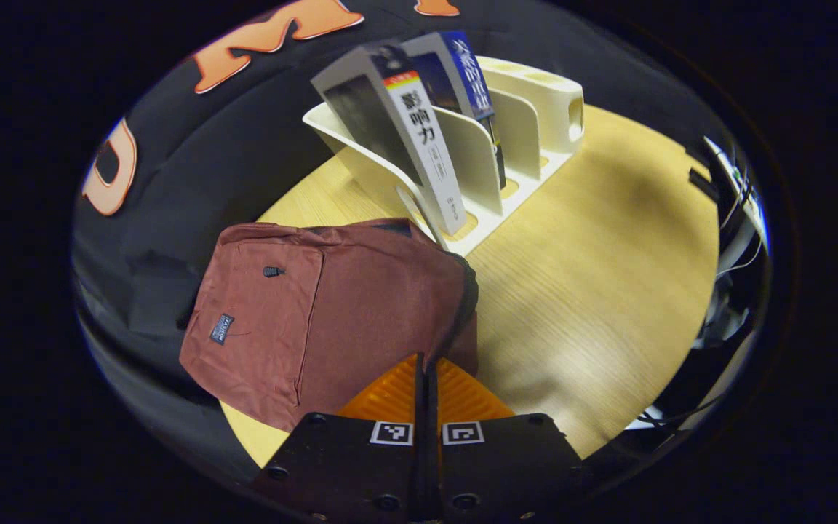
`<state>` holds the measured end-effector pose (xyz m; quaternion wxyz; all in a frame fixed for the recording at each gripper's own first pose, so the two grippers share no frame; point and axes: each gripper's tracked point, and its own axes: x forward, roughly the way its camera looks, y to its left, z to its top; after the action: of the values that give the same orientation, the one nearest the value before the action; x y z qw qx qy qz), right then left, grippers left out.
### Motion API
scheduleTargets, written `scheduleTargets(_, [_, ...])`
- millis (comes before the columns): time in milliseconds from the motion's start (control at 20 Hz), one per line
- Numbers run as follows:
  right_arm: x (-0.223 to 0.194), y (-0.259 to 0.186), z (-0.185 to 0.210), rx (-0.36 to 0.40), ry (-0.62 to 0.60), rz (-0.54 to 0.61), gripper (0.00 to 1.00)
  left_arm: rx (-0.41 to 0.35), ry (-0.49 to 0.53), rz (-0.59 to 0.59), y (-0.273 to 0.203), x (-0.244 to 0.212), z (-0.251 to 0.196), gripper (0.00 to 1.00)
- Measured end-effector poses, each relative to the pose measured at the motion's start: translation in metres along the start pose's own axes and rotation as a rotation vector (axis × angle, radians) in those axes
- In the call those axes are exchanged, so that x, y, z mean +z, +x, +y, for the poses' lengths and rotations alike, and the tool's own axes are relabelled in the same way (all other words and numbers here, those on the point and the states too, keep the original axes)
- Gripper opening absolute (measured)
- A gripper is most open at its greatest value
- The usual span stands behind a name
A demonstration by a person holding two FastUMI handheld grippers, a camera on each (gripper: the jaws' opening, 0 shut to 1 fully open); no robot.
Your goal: Open the schoolbag, grab two books from the bookshelf and put them into the schoolbag.
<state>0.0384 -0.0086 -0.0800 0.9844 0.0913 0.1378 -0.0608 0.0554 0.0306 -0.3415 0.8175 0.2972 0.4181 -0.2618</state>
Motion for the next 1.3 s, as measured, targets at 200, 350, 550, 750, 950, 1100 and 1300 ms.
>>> scheduleTargets(200, [0.002, -0.01, 0.035, -0.021, -0.009, -0.01, 0.97, -0.04, -0.002, -0.049, -0.046, 0.02, 0.046, 0.01])
scheduleTargets(350, [0.009, -0.008, 0.057, 0.002, -0.034, 0.005, 0.97, -0.027, -0.028, -0.099, -0.079, 0.04, 0.087, 0.01])
scheduleTargets(550, [0.027, -0.002, 0.086, 0.02, -0.102, -0.018, 0.97, 0.085, -0.032, -0.164, -0.099, 0.066, 0.158, 0.01])
scheduleTargets(750, [0.037, 0.013, 0.126, 0.06, -0.169, -0.018, 0.97, 0.113, -0.088, -0.217, -0.109, 0.083, 0.197, 0.01])
scheduleTargets(950, [0.041, 0.041, 0.176, 0.135, -0.252, 0.067, 0.97, 0.12, -0.121, -0.246, -0.115, 0.092, 0.218, 0.01])
scheduleTargets(1100, [0.046, 0.068, 0.208, 0.167, -0.33, 0.149, 0.97, 0.107, -0.138, -0.266, -0.116, 0.097, 0.224, 0.0])
scheduleTargets(1300, [0.023, 0.11, 0.248, 0.214, -0.346, 0.404, 0.97, 0.092, -0.148, -0.261, -0.117, 0.091, 0.225, 0.01])
